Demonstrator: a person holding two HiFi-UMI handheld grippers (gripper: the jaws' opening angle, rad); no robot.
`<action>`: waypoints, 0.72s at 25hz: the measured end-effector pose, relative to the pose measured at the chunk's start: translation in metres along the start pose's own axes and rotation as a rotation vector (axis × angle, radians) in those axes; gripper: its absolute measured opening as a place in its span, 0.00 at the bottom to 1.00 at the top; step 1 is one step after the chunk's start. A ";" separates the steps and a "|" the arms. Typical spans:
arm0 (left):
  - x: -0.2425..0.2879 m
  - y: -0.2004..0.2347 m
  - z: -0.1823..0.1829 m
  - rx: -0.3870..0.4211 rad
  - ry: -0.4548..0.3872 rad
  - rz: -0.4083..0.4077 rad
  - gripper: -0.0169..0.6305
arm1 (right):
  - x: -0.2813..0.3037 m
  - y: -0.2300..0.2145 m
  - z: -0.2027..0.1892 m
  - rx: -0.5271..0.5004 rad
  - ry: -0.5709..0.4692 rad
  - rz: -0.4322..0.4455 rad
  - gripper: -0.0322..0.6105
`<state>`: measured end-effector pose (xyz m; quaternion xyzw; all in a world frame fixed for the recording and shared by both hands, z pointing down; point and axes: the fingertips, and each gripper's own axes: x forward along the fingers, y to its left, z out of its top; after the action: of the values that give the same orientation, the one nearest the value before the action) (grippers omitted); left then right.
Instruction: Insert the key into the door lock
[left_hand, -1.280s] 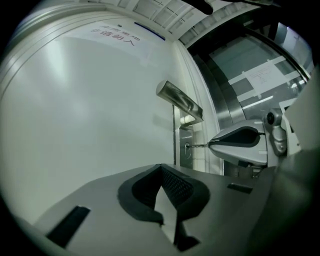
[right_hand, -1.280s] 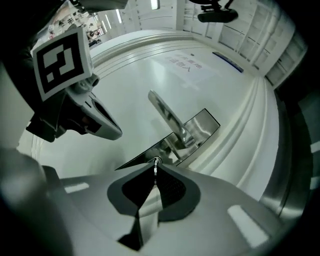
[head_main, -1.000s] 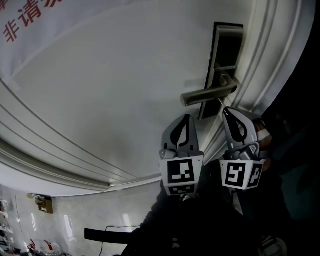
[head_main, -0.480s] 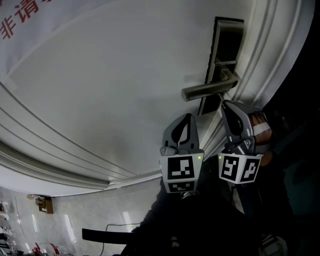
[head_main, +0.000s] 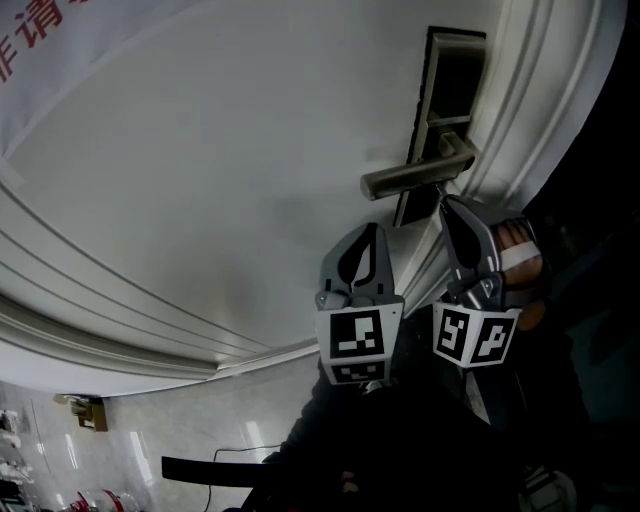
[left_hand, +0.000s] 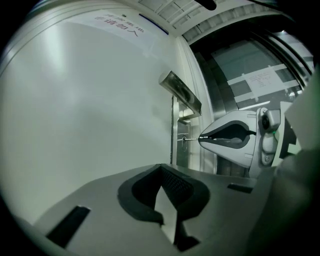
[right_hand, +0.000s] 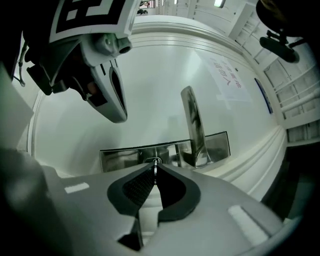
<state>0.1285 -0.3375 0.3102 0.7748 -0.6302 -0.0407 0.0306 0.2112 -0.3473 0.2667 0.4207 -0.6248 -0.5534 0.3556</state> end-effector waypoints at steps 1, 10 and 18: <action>0.000 0.001 0.000 -0.001 0.003 0.004 0.03 | 0.000 0.001 0.000 -0.017 0.005 -0.004 0.07; 0.001 0.002 0.000 -0.010 0.001 -0.009 0.03 | 0.006 0.002 0.002 -0.061 0.036 0.003 0.07; 0.001 0.006 -0.002 -0.013 0.008 -0.002 0.03 | 0.006 0.002 0.002 -0.062 0.033 0.001 0.07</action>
<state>0.1229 -0.3398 0.3128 0.7755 -0.6288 -0.0417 0.0378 0.2068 -0.3521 0.2679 0.4183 -0.6015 -0.5652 0.3792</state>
